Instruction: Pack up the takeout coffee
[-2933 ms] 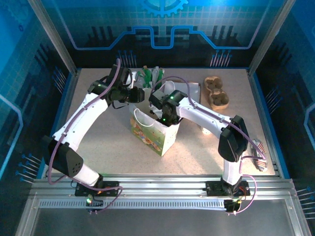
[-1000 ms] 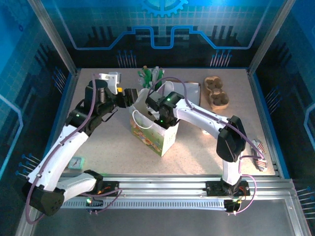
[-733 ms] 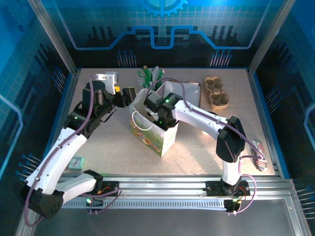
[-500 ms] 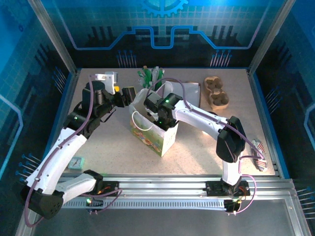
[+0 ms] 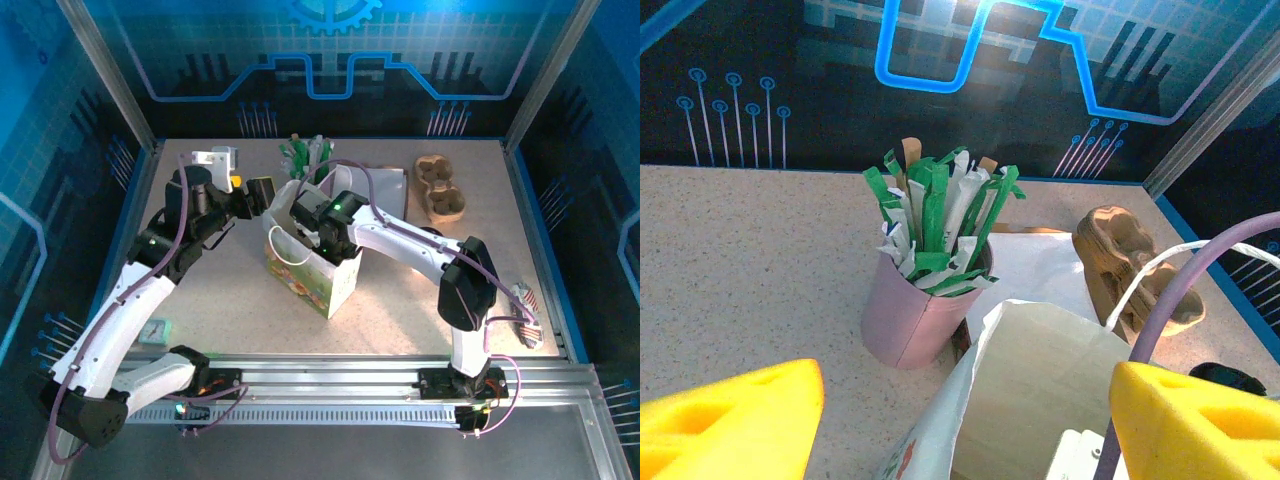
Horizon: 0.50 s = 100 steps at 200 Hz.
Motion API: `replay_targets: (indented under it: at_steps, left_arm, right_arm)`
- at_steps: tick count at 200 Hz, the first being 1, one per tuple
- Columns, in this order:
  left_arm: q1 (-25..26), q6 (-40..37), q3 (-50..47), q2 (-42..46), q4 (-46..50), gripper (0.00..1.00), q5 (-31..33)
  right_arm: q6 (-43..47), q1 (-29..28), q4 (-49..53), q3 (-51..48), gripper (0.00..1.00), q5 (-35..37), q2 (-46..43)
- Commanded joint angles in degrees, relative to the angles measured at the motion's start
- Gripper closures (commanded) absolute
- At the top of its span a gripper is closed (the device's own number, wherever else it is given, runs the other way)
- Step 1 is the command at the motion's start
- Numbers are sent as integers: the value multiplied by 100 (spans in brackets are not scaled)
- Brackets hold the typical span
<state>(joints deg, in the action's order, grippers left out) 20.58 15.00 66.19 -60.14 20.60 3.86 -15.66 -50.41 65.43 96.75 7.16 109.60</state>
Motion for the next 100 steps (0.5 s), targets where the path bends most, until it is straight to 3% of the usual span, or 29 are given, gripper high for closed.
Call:
replay_targets:
  at_steps: [1, 100]
  left_arm:
    - [-37, -6, -84, 95, -179, 24, 80]
    - [-45, -15, -72, 73, -179, 23, 77]
  right_arm:
    - [-16, -227, 163, -481, 30, -285, 838]
    - [-15, -289, 363, -224, 16, -157, 573]
